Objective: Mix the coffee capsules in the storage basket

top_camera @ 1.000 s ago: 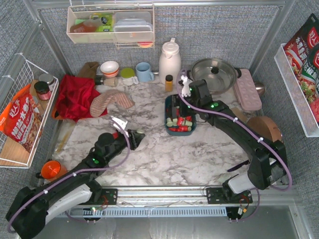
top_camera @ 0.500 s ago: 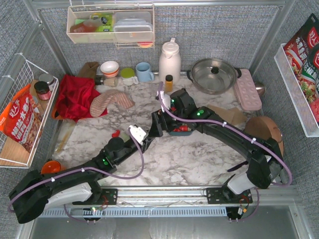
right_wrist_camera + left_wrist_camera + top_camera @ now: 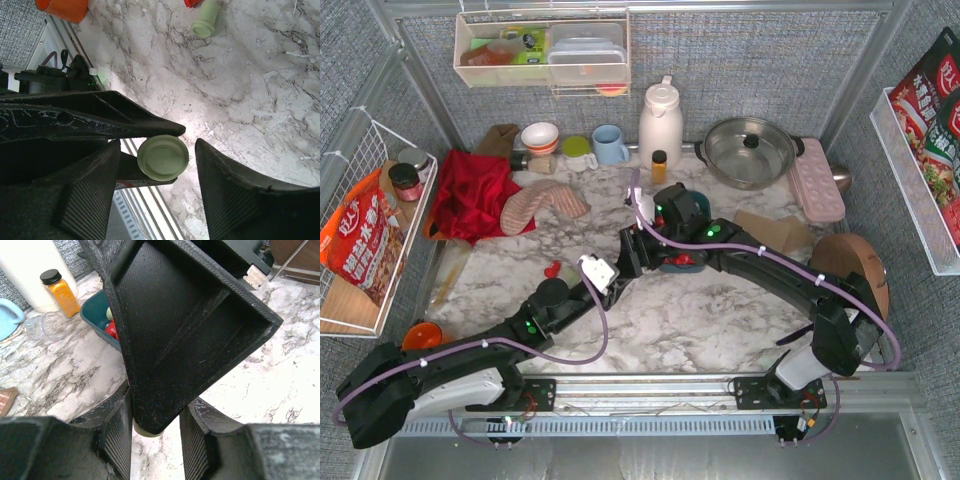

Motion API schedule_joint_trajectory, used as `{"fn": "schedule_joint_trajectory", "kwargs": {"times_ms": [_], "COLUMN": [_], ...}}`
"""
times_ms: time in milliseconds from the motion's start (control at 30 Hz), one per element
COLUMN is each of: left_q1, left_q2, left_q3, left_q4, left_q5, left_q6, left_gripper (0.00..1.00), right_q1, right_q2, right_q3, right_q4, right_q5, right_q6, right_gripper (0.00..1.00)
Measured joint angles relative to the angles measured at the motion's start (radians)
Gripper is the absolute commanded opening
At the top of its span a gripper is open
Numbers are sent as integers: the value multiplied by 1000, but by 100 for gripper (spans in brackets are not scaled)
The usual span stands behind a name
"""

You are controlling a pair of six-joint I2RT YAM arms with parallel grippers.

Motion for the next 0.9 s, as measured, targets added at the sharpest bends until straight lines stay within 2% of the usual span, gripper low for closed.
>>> {"fn": "schedule_joint_trajectory", "kwargs": {"times_ms": [133, 267, 400, 567, 600, 633, 667, 900], "left_q1": [-5, -6, -6, -6, -6, -6, -5, -5], "left_q2": [-4, -7, -8, -14, -19, -25, -32, -127], "left_q3": [0, 0, 0, 0, 0, -1, -2, -47], "left_q4": [0, 0, 0, -3, -3, -4, -4, -15], "left_q5": [-11, -23, -31, -35, -40, -47, -60, -124], "left_q6": [-1, -5, -19, -27, -27, -27, -28, -81], "left_gripper": [32, 33, 38, 63, 75, 93, 98, 99], "right_q1": [2, 3, 2, 3, 3, 3, 3, -24], "right_q2": [1, 0, 0, 0, 0, 0, -2, -18], "right_q3": [-5, -12, -13, -13, -13, -14, -18, -30], "right_q4": [11, 22, 22, 24, 24, 23, 23, 3], "right_q5": [0, 5, 10, 10, 9, 9, 11, 98], "right_q6": [8, 17, 21, 32, 32, 35, 37, 39], "right_gripper": [54, 41, 35, 31, 29, 27, 24, 21]}}
